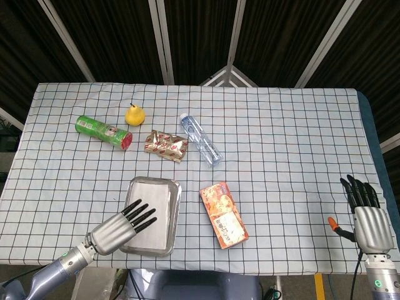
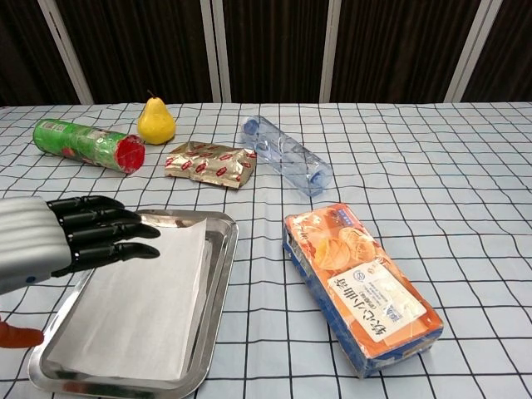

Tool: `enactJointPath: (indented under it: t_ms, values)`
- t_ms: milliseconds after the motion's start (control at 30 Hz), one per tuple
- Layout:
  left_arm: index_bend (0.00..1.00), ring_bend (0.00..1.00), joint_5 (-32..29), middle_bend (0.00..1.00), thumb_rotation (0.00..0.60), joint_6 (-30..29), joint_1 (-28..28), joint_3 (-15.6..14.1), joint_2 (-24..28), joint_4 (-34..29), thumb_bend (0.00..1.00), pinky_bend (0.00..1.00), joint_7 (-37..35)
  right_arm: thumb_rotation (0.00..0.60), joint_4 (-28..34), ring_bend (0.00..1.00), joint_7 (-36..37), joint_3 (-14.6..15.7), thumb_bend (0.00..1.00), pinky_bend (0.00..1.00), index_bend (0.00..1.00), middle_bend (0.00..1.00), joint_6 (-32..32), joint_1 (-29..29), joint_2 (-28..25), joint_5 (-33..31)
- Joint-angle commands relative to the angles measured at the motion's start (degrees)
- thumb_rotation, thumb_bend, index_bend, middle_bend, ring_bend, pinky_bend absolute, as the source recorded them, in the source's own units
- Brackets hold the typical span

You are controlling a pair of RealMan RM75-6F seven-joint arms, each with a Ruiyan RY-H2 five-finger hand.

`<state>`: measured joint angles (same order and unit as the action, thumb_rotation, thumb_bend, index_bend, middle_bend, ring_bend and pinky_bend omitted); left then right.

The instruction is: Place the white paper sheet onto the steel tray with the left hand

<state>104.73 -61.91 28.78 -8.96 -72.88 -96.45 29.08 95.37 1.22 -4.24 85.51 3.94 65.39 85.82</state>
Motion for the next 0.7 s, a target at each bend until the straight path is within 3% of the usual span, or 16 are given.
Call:
enactJointPath:
  t_ms: [33,233,467,700]
  values:
    - [0.00,0.00,-3.19,0.00,0.600,1.58,-0.10,0.24,2.40,-2.10,0.22,0.00,-0.76,0.600,0.03,0.00,-0.08,0.00,0.31,0.00,0.00,0.00,0.02,0.01,0.04,0.04]
    - [0.00,0.00,-13.90,0.00,0.600,9.53,1.25,1.44,6.68,-8.50,0.46,0.00,2.52,0.600,0.16,0.00,-0.17,0.06,0.31,0.00,0.00,0.00,-0.15,0.05,0.04,-0.03]
    - [0.00,0.00,-27.27,0.00,0.600,15.51,3.70,3.77,5.07,-11.94,0.55,0.00,10.92,0.600,0.30,0.00,0.13,0.10,0.31,0.00,0.00,0.00,-0.33,0.07,-0.13,-0.10]
    - [0.00,0.00,-36.30,0.00,0.600,16.44,6.03,4.17,1.68,-12.57,0.56,0.00,18.17,0.600,0.28,0.00,0.43,0.14,0.31,0.00,0.00,0.00,-0.39,0.11,-0.23,0.02]
